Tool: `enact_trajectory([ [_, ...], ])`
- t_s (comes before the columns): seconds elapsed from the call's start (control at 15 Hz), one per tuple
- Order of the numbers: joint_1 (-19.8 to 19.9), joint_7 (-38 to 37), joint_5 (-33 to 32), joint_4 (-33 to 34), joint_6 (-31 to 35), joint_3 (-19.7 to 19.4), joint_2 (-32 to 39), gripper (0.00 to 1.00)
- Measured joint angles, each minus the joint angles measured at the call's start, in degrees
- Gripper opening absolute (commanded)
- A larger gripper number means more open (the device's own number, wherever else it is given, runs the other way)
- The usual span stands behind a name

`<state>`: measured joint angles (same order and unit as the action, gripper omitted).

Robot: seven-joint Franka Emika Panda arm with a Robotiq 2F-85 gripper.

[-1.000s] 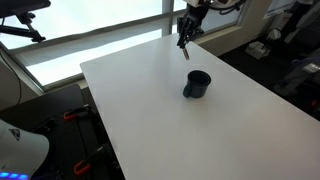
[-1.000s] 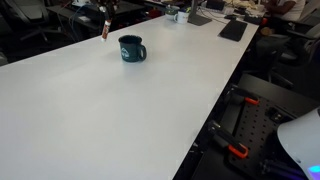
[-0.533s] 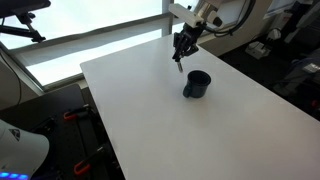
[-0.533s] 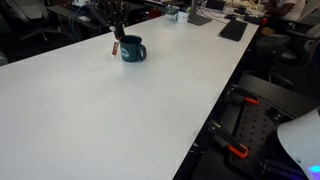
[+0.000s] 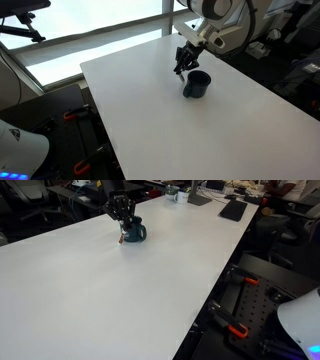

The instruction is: Remove the marker from the cup and put it on the table

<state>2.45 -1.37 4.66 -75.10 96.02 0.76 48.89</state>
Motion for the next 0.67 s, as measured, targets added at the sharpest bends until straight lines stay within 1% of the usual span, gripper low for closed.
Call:
enact_trajectory([
  [0.13, 0.4, -0.1, 0.2, 1.5, -0.8, 0.0, 1.3, 0.04],
  [0.2, 0.6, -0.1, 0.2, 2.2, -0.9, 0.0, 2.0, 0.31],
  [0.27, 0.8, -0.1, 0.3, 2.8, -0.9, -0.1, 2.7, 0.43],
  [0.33, 1.0, -0.2, 0.3, 3.5, -0.9, -0.1, 3.4, 0.24],
  [0.47, 1.3, -0.3, 0.3, 4.6, -0.9, -0.2, 4.6, 0.39],
  [0.53, 1.3, -0.3, 0.4, 4.9, -0.9, -0.2, 5.0, 0.43],
  [0.67, 1.4, -0.3, 0.5, 5.1, -1.0, -0.2, 5.2, 0.43],
])
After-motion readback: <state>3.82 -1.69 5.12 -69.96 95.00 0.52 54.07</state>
